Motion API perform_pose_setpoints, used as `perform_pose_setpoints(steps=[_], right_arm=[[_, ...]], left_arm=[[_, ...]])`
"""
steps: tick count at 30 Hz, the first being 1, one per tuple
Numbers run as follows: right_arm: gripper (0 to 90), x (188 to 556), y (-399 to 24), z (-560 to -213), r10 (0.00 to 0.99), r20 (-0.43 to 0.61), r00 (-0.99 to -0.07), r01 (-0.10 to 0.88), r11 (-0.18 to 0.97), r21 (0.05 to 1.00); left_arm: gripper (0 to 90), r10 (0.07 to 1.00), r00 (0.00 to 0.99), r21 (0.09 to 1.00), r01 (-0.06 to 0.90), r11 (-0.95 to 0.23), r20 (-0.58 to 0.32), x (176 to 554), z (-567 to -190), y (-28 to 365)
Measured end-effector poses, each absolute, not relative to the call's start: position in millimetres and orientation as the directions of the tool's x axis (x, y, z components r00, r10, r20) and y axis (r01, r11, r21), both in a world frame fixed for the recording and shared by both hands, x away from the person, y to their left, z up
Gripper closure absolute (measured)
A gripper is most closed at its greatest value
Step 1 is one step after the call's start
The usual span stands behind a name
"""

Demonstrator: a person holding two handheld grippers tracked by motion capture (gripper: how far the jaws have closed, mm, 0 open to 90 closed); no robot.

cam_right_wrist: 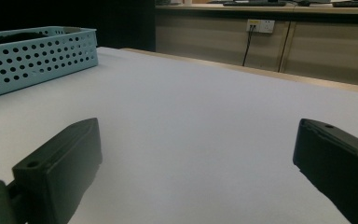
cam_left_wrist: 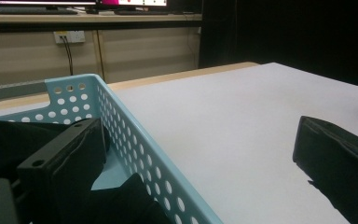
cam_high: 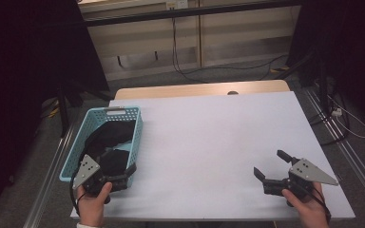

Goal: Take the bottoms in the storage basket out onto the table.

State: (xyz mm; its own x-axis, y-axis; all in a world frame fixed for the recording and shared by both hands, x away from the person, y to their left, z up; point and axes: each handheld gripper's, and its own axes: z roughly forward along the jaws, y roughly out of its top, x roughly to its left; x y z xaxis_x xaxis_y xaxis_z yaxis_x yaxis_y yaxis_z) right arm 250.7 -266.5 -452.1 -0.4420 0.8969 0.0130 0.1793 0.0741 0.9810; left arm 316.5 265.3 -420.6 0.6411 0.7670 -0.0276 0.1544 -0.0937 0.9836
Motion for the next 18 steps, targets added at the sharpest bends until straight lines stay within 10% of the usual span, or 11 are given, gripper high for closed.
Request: perform_pose_setpoints(steps=[18], right_arm=[[0.2, 248.4, -268.7, -451.7, 0.887, 0.012, -0.461, 0.179, 0.080, 0.981]], left_arm=[[2.5, 0.763, 0.645, 0.986, 0.146, -0.074, -0.038, 315.5, -408.1, 265.9]])
